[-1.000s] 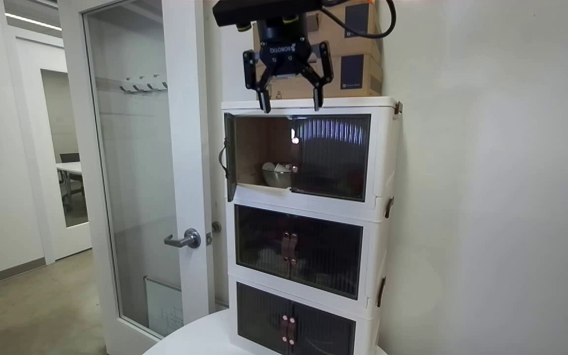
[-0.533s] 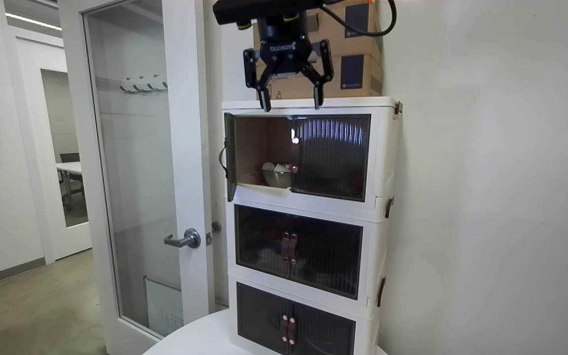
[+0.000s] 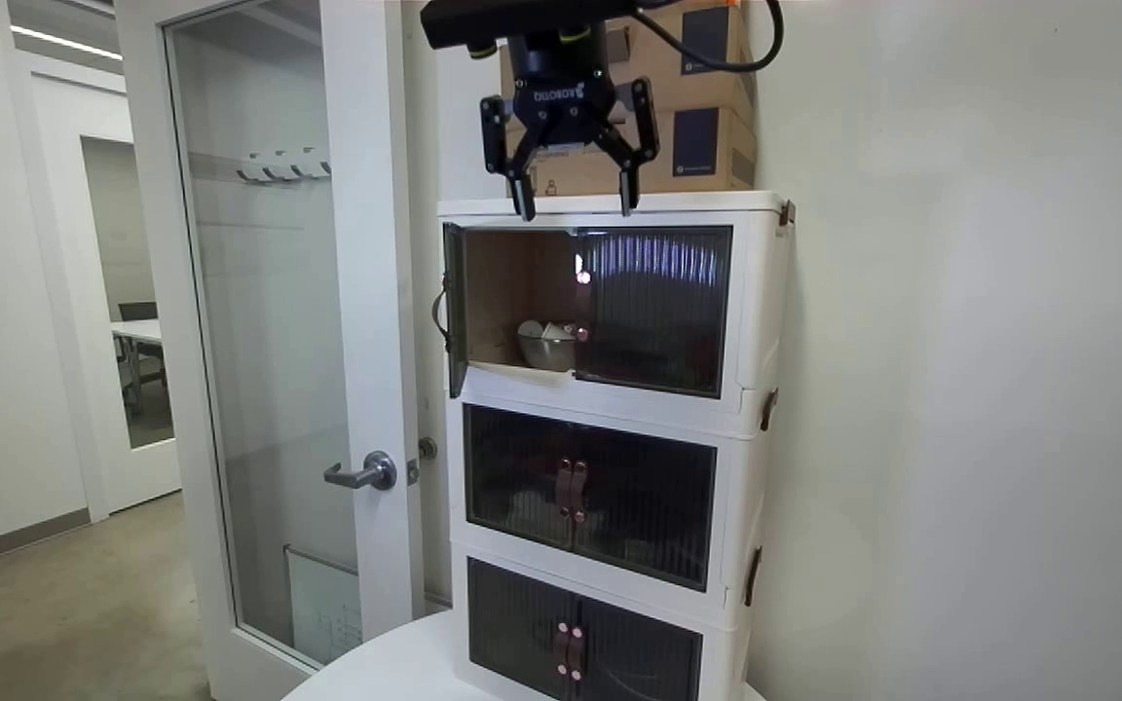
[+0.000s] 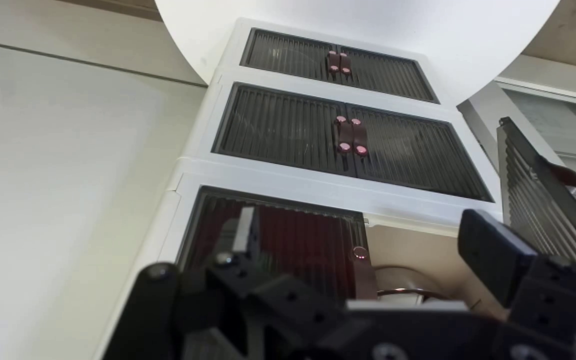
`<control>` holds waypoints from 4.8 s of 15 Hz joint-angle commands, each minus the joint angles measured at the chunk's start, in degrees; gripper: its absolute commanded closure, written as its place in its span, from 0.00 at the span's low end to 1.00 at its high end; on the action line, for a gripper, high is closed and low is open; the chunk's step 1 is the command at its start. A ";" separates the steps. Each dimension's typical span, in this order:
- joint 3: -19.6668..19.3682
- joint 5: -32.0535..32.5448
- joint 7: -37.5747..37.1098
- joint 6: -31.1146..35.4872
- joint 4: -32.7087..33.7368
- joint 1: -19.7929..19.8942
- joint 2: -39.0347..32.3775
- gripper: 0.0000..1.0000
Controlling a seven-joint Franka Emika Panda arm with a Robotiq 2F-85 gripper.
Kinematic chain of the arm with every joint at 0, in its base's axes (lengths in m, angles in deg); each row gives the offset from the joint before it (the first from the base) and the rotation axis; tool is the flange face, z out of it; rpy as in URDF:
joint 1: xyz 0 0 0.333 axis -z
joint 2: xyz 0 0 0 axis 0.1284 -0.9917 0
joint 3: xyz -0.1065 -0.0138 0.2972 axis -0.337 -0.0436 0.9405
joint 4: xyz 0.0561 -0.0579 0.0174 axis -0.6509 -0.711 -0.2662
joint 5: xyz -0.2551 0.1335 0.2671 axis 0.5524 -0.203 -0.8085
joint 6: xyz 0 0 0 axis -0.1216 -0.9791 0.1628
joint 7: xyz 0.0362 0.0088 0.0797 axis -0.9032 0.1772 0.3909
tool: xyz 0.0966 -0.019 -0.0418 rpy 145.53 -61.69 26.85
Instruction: Open the top left and right cabinet doors
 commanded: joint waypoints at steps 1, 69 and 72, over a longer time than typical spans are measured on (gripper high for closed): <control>0.13 -1.86 1.64 0.02 -0.34 0.00 -0.52 0.00; 12.23 -55.01 54.87 -0.59 31.21 14.14 -34.69 0.00; 12.49 -55.86 57.20 2.35 24.47 13.44 -33.20 0.00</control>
